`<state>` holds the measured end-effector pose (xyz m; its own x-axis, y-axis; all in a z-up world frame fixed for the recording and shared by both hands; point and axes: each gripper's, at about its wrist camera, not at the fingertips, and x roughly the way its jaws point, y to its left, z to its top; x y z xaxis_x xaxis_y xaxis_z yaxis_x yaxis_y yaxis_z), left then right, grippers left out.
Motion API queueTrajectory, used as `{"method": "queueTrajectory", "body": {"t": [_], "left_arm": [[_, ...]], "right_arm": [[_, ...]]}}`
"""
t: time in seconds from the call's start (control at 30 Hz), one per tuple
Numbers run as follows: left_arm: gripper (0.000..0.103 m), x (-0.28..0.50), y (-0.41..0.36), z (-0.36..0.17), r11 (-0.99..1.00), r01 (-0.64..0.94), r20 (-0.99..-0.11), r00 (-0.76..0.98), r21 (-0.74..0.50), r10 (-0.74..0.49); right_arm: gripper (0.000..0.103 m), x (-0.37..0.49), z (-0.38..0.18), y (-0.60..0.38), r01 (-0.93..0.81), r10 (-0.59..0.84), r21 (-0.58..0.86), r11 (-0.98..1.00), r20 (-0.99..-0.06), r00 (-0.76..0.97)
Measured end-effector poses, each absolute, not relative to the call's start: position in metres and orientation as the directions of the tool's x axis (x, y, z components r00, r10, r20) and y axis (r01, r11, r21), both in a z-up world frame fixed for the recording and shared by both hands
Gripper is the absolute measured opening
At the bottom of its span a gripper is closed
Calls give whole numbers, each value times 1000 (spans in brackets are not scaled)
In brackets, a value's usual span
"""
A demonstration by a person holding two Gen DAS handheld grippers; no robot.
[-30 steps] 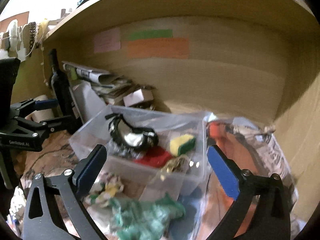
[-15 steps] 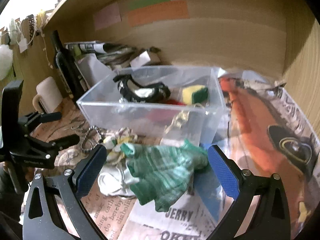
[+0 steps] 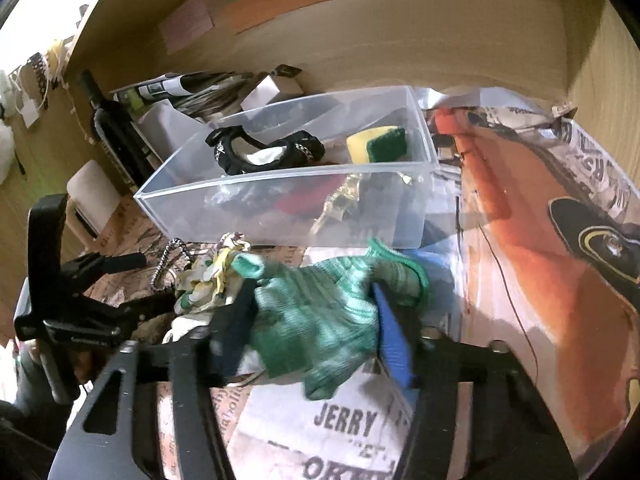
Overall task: Organize soft objects
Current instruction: 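Grasp the beaded bracelet with the left gripper while the right grasps the green glove, then drop the bracelet and green glove into the box, opening both grippers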
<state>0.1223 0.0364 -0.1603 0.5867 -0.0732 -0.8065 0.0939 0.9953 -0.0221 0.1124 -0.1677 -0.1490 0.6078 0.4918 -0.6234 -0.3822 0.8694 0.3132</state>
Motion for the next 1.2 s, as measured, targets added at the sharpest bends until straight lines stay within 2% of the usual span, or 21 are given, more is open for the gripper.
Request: {"method": "queueTrajectory", "body": {"t": [0.13, 0.2, 0.23, 0.3, 0.4, 0.5, 0.87, 1.2], "left_arm": [[73, 127, 38, -159, 995, 94, -797, 598, -35, -85], [56, 126, 38, -157, 994, 103, -792, 604, -35, -91], [52, 125, 37, -156, 994, 109, -789, 607, -33, -92], [38, 120, 37, -156, 993, 111, -785, 612, -33, -95], [28, 114, 35, -153, 992, 117, -782, 614, -40, -104], [24, 105, 32, -149, 991, 125, -774, 623, -44, -113], [24, 78, 22, -97, 989, 135, -670, 730, -52, -135], [24, 101, 28, -55, 991, 123, -568, 813, -52, -131]], "right_arm": [[31, 110, -148, -178, -357, 498, 348, 867, -593, 632], [27, 110, -147, -181, -347, 492, 348, 871, -586, 644], [24, 110, -146, -181, -346, 490, 347, 872, -584, 647], [22, 109, -144, -184, -347, 488, 344, 873, -579, 653], [20, 105, -138, -187, -355, 495, 346, 868, -556, 668], [20, 101, -130, -190, -362, 494, 338, 869, -533, 687], [20, 88, -97, -196, -378, 488, 315, 871, -447, 750], [20, 99, -63, -178, -440, 505, 251, 862, -359, 785]]}}
